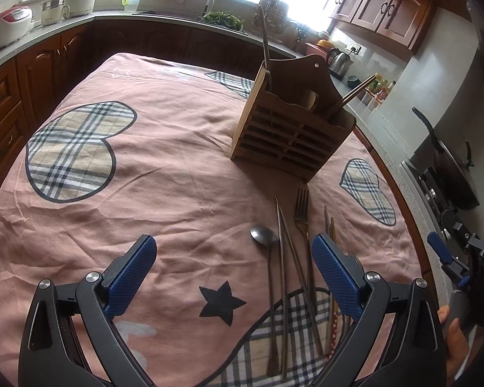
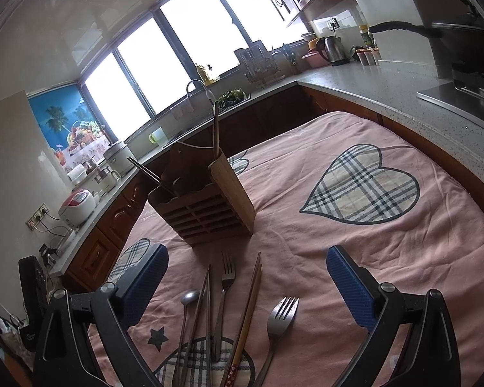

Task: Organize utensils
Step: 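Move both open tools back toward the remaining utensils, then close the left tool on a steel chopstick by the spoon while the right tool grasps a chopstick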

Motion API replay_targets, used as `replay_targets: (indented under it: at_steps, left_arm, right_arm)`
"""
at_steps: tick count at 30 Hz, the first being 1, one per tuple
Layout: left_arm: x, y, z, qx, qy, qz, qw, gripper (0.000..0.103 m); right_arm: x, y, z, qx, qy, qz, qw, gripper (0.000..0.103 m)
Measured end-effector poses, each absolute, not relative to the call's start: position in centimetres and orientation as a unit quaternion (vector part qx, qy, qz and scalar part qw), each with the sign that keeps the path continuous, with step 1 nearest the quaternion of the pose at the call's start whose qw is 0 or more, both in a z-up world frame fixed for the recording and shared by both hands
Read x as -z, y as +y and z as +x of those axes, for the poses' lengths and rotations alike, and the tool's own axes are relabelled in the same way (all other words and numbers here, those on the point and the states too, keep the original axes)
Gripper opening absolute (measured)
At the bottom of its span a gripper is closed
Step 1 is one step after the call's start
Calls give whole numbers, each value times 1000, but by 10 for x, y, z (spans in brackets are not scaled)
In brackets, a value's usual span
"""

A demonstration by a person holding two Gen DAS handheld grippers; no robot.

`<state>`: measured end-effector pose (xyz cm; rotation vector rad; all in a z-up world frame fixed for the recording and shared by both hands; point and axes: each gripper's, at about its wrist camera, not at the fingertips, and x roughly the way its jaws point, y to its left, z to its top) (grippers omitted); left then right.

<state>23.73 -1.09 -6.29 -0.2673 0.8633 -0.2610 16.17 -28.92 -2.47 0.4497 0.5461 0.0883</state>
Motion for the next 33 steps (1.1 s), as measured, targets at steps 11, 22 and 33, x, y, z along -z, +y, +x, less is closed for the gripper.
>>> replay_targets:
  at_steps: [11,22,33]
  left_arm:
    - [73,-26,244,135,430,-95,887,92]
    - [99,-57,262,156,476,-49,864,59]
    - [120,-77,274,181,501,-35,846,43]
  right_arm:
    - [39,-279,180,-48,301,210,929,79]
    - [64,-265,217,-61,357,189,913,51]
    - [93,-251,254,-68,402,160,899,36]
